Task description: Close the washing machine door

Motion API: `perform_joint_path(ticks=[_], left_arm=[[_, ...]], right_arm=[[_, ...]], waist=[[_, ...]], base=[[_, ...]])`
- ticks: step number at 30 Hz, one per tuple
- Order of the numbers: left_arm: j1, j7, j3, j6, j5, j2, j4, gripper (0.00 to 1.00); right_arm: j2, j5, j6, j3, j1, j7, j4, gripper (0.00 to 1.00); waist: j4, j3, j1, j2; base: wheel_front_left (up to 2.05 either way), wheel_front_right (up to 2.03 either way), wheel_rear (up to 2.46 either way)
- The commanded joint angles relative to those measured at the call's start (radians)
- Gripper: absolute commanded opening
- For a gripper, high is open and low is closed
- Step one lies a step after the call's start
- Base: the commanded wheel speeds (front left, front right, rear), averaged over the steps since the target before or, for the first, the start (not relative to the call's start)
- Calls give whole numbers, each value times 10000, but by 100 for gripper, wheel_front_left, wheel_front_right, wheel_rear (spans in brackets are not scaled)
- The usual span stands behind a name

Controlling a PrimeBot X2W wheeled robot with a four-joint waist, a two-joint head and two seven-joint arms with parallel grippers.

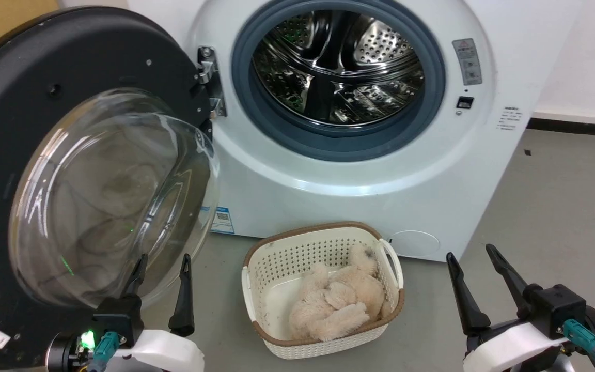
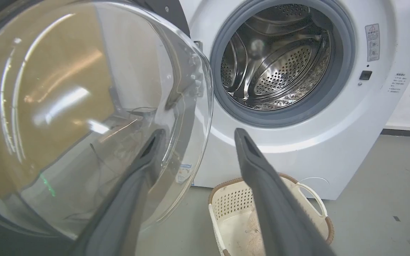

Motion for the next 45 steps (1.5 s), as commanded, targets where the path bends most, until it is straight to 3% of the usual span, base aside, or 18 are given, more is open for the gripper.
perform_joint_path(ticks=[1, 45], left_arm=[[136, -111, 31, 55, -73, -2, -38, 100], [578, -1030, 230, 178, -560, -4, -352, 100]], right_arm=[[17, 92, 1, 36, 180, -101, 44, 100], [32, 810, 4, 1031, 38, -1019, 627, 100]], waist=[[93, -7, 0, 0], [2610, -23, 0, 0]], base=[[0, 0, 0], [0, 0, 0]])
